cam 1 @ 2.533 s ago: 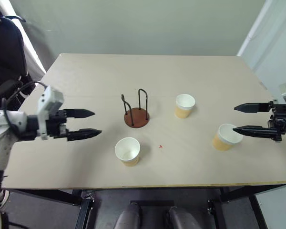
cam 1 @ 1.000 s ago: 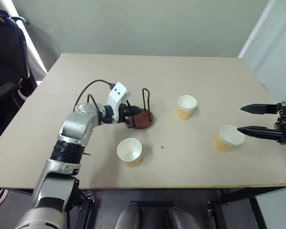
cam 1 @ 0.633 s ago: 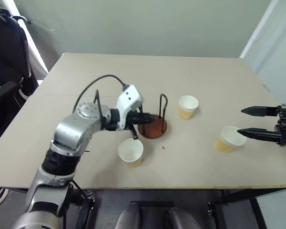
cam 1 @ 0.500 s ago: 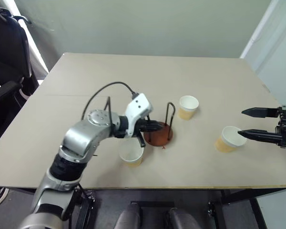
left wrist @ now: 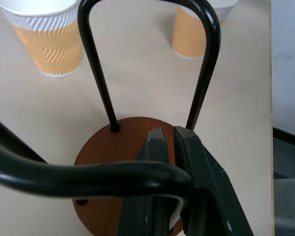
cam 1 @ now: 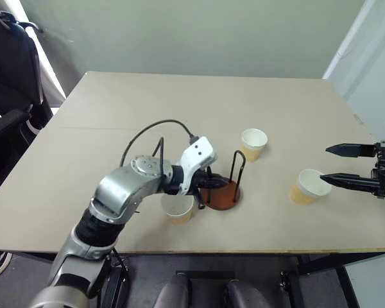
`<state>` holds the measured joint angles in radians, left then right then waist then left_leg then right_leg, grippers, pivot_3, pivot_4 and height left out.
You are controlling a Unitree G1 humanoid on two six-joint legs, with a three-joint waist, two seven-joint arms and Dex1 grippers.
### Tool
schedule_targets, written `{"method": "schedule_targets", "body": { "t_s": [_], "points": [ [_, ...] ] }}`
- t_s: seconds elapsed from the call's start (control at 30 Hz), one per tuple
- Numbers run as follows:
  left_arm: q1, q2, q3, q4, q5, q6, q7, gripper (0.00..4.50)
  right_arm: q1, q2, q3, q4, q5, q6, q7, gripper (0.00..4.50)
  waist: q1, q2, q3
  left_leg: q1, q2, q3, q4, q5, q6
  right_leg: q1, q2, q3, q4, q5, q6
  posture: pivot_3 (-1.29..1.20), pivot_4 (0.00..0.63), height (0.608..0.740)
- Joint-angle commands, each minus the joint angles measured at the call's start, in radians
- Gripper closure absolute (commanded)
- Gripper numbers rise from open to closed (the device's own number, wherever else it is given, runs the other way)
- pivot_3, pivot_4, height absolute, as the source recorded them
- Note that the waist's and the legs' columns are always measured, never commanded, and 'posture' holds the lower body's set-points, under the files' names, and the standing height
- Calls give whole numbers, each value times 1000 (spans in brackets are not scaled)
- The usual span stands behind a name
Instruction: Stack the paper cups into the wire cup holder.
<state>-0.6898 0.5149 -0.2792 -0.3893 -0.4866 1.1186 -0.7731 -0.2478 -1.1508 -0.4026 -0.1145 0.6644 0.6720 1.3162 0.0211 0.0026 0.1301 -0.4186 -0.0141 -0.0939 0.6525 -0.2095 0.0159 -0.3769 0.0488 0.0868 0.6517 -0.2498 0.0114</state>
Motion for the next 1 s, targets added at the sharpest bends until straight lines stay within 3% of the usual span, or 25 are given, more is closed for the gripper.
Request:
{"method": "schedule_targets", "body": {
  "t_s": [0.03, 0.13, 0.23, 0.57, 0.8, 0.93, 1.0],
  "points": [
    [-5, -18, 5, -62, -29, 24, 21, 4480, 4, -21, -51, -27, 17, 0, 1, 0, 0, 0, 0, 0, 0, 0, 0, 0, 0, 0, 0, 0, 0, 0, 0, 0, 150, 740],
    [-2, -26, -2, -73, -37, 38, 39, 4480, 13, -24, -63, -32, 19, 3, 4, 0, 0, 0, 0, 0, 0, 0, 0, 0, 0, 0, 0, 0, 0, 0, 0, 0, 150, 740],
    [0, -19, -18, -79, -42, 39, 42, 3647, 20, -27, -69, -37, 20, 6, 4, 0, 0, 0, 0, 0, 0, 0, 0, 0, 0, 0, 0, 0, 0, 0, 0, 0, 150, 740],
    [-9, 27, -29, -63, -45, 28, 19, 21, 7, -25, -55, -37, 17, 12, -11, 0, 0, 0, 0, 0, 0, 0, 1, 0, 0, 1, 0, 0, 0, 0, 1, 0, 150, 740],
    [4, 166, -7, -74, -58, 6, -70, 21, 3, -19, -50, -37, 17, 8, -14, 0, 0, 0, 0, 1, 0, 0, 0, -1, 2, 1, 0, 0, -1, 1, 0, 0, 150, 740],
    [-6, 240, 74, -42, -73, -43, -127, 21, 12, -26, -48, -39, 14, 2, 2, 0, 0, 0, 0, 0, 0, -1, 0, -2, 4, 1, 0, 0, -2, 1, 0, 0, 150, 740],
    [-47, 262, 176, 22, -94, -92, -151, 21, 17, -41, -32, -43, -5, -13, 18, 0, 0, 0, 0, 0, 0, -1, 0, -2, 4, 1, 0, 0, -2, 1, 0, 0, 150, 740]
  ]
}}
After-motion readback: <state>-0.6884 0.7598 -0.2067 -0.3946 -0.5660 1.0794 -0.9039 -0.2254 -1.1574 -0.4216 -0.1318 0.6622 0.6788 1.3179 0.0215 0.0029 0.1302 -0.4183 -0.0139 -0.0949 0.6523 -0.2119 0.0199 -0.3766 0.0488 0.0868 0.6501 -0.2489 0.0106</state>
